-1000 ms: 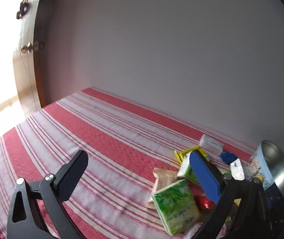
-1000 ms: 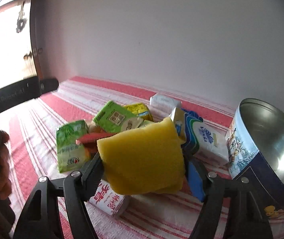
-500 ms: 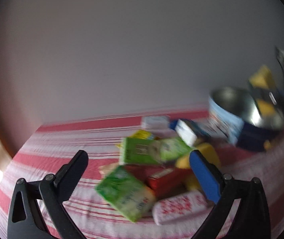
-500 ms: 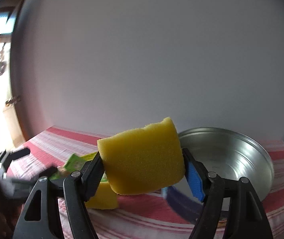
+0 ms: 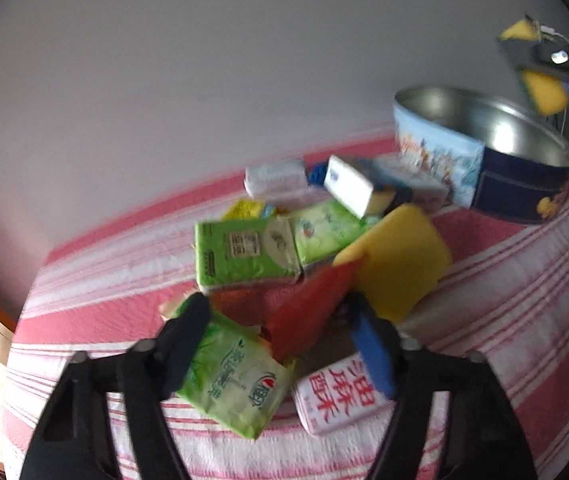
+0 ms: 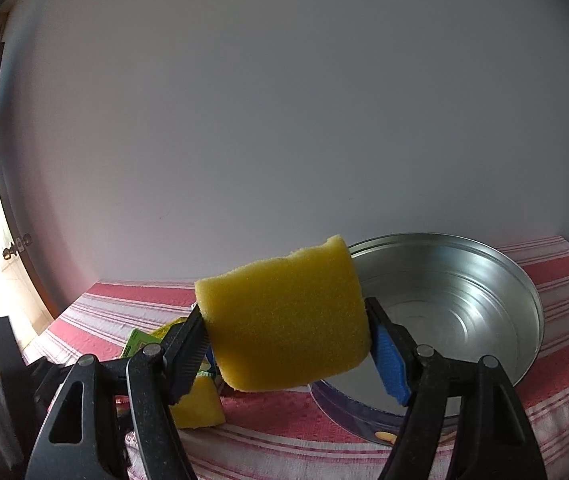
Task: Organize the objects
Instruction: 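Carry both items over the metal tin and open both tools to drop them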
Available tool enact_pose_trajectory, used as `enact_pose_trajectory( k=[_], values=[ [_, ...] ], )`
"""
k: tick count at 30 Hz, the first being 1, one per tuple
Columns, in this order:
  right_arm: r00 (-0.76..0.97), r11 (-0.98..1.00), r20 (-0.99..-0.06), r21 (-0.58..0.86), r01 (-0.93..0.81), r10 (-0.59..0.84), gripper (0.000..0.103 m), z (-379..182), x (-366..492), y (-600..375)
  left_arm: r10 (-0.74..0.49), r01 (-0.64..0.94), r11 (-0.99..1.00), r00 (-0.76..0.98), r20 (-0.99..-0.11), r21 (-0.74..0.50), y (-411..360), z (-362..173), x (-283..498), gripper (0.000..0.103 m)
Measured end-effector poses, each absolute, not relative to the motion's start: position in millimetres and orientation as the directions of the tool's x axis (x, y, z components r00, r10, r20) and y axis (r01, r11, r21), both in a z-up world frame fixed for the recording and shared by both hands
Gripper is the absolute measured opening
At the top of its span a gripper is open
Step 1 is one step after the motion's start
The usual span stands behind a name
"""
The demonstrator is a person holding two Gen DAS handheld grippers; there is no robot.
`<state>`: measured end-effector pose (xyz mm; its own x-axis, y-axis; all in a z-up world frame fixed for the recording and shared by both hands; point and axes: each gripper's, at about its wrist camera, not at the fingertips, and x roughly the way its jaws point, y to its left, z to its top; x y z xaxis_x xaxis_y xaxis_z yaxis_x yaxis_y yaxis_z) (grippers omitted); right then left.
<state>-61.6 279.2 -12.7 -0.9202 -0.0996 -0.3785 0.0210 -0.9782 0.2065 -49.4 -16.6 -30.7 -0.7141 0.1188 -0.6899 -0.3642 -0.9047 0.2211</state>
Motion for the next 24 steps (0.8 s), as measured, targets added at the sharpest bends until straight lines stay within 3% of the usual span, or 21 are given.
enact_pose_trajectory(
  k=[3,5,6,10,14,24],
  values=[
    [-0.92,-0.977,-0.38,0.214,0.019,-0.101,0.075,-12,-60,278,0.07,-0.353,-0.889,-0.734,-0.675,0.292,-6,-41,-53,0.06],
    [-0.917,-0.974,-0.383,0.227,0.021,-0.109,0.075,-12,-61,278,0.08,-0.368,-0.884,-0.728,-0.681,0.289,-2,-43,-53,0.048],
    [-0.917,-0.973,-0.384,0.229,0.021,-0.111,0.075,-13,-61,278,0.098,-0.38,-0.886,-0.714,-0.693,0.266,-1,-44,-55,0.036],
    [-0.915,-0.973,-0.389,0.228,0.02,-0.11,0.075,-17,-67,281,0.153,-0.359,-0.922,-0.68,-0.717,0.143,-12,-45,-64,0.028],
    [-0.916,-0.972,-0.386,0.235,0.017,-0.109,0.075,-16,-67,282,0.172,-0.311,-0.946,-0.713,-0.68,0.087,-24,-36,-58,0.026],
    [-0.953,-0.976,-0.301,0.214,-0.03,-0.037,0.075,4,-60,311,0.291,-0.323,-0.946,-0.834,-0.469,-0.012,-14,48,-26,0.026]
  ],
)
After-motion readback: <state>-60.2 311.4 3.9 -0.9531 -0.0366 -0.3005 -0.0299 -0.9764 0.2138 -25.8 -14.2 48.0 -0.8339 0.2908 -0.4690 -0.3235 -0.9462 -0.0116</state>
